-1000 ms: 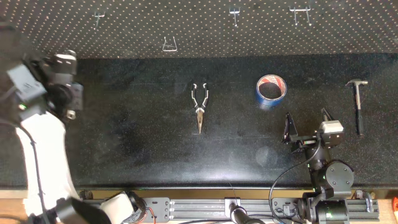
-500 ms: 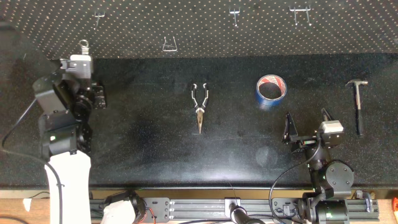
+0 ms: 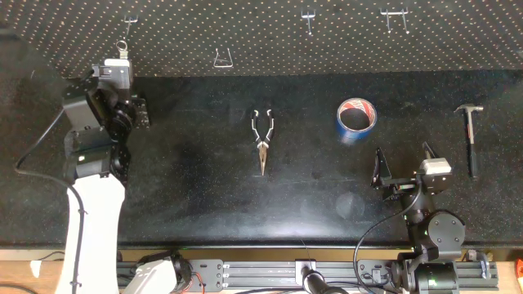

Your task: Place Tools Onto Pegboard

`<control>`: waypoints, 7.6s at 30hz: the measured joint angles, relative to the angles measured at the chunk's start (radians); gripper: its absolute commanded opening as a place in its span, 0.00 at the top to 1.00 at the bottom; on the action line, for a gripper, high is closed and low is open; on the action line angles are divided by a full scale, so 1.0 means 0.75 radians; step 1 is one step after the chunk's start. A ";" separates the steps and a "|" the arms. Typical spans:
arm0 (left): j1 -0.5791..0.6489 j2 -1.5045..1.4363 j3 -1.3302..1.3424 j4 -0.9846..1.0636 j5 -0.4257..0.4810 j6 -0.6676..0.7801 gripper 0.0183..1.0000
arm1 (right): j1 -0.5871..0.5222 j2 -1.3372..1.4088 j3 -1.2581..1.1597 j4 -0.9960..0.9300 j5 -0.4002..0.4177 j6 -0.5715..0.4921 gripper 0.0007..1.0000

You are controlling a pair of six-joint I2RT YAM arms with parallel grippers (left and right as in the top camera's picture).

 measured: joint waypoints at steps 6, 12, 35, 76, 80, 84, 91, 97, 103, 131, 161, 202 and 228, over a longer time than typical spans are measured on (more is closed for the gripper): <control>0.000 0.032 0.000 0.014 -0.001 -0.001 0.99 | 0.000 0.000 0.000 0.000 0.001 0.000 0.02; 0.000 0.048 0.000 0.044 -0.001 0.000 0.99 | 0.000 0.000 0.000 0.000 0.001 0.000 0.02; -0.001 0.138 0.000 0.169 -0.025 0.000 0.99 | 0.000 0.000 0.000 0.000 0.001 0.000 0.02; -0.004 -0.162 0.028 -0.060 0.062 -0.229 0.00 | 0.000 0.000 0.000 0.000 0.000 0.000 0.02; -0.036 -0.215 0.033 -0.175 0.123 -0.349 0.00 | 0.000 0.000 0.000 0.000 0.001 0.000 0.02; -0.221 -0.216 0.039 -0.469 -0.021 -0.528 0.00 | 0.000 0.000 0.000 0.000 0.001 0.000 0.02; -0.620 -0.199 0.038 -0.743 -0.175 -0.819 0.00 | 0.000 0.000 0.000 0.000 0.001 0.000 0.02; -0.765 0.015 0.112 -0.856 -0.190 -0.934 0.00 | 0.000 0.000 0.000 0.000 0.001 0.000 0.02; -0.867 0.344 0.408 -0.954 -0.196 -0.957 0.00 | 0.000 0.000 0.000 0.000 0.001 0.000 0.02; -0.962 0.990 0.814 -0.900 -0.188 -0.981 0.00 | 0.000 0.000 0.000 0.000 0.001 0.000 0.02; -0.937 1.087 0.815 -0.869 -0.129 -1.016 0.00 | 0.000 0.000 0.000 0.000 0.001 0.000 0.03; -0.937 1.117 0.815 -0.853 -0.118 -0.963 0.00 | 0.000 0.000 0.000 0.000 0.001 0.000 0.02; -0.937 1.117 0.815 -0.852 -0.113 -0.940 0.44 | 0.000 0.000 0.000 0.000 0.001 0.000 0.02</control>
